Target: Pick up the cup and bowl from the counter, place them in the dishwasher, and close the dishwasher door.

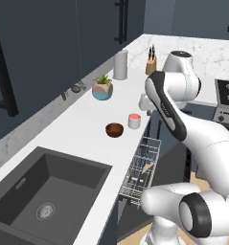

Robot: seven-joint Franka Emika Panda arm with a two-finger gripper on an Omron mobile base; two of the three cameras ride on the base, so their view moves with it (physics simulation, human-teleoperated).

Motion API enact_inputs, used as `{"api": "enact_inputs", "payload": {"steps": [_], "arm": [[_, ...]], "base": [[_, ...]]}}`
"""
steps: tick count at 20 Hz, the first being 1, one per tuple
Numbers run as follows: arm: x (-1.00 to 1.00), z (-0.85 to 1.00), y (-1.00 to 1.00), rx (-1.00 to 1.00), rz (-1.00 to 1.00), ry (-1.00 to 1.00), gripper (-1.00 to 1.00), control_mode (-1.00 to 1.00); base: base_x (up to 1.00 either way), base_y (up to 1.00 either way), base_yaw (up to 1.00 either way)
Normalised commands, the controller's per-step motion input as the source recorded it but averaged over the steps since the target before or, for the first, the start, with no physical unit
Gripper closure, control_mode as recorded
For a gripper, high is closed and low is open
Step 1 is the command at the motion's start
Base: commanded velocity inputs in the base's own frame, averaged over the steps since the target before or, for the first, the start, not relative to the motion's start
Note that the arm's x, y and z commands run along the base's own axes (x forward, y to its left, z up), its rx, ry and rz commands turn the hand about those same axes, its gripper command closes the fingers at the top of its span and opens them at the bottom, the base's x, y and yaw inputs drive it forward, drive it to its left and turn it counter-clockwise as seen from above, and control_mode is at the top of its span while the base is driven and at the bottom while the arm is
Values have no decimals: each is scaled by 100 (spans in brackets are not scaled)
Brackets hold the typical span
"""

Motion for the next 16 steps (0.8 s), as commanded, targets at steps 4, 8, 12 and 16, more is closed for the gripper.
{"api": "enact_inputs", "payload": {"steps": [4, 8, 12, 16], "arm": [[49, -8, -46, 12, -14, 5, -100, -100], [83, -30, -54, 13, -11, 8, -100, -100], [96, -48, -16, 3, -8, 1, -100, -100], [78, -58, 0, 0, -6, 0, -100, -100]], "base": [[0, 0, 0], [0, 0, 0], [0, 0, 0], [0, 0, 0]]}}
